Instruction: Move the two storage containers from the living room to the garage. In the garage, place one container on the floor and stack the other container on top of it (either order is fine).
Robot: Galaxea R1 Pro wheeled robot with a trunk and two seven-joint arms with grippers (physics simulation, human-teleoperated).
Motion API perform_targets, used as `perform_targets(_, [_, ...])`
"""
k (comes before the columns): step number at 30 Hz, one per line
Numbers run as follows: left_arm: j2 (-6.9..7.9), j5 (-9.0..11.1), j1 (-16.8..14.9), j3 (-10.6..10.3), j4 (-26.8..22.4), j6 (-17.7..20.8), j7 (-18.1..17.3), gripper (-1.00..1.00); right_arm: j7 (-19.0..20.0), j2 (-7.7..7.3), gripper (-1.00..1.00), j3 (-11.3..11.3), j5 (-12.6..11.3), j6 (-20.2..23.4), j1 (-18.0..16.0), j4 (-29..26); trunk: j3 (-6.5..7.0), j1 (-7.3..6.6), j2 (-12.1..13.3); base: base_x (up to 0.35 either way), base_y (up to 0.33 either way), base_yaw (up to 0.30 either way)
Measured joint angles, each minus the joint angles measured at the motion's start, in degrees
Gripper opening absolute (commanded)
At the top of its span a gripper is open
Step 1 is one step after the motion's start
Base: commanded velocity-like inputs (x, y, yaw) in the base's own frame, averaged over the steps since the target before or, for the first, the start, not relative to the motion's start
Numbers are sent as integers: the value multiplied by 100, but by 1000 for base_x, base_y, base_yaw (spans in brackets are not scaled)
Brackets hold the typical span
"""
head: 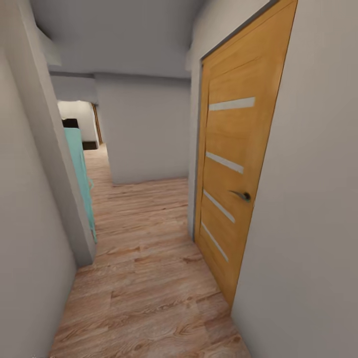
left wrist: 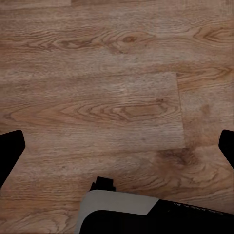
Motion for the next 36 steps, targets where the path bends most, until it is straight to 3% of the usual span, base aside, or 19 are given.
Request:
perform_targets(29, [6, 0, 0, 0, 3, 9, 5, 100, 0, 0, 100, -4, 0, -1, 2, 0, 0, 0, 0, 319, 0, 299])
perform_targets(36, [5, -1, -1, 0, 2, 9, 7, 100, 0, -1, 100, -4, 4, -3, 2, -2, 0, 0, 0, 322, 0, 81])
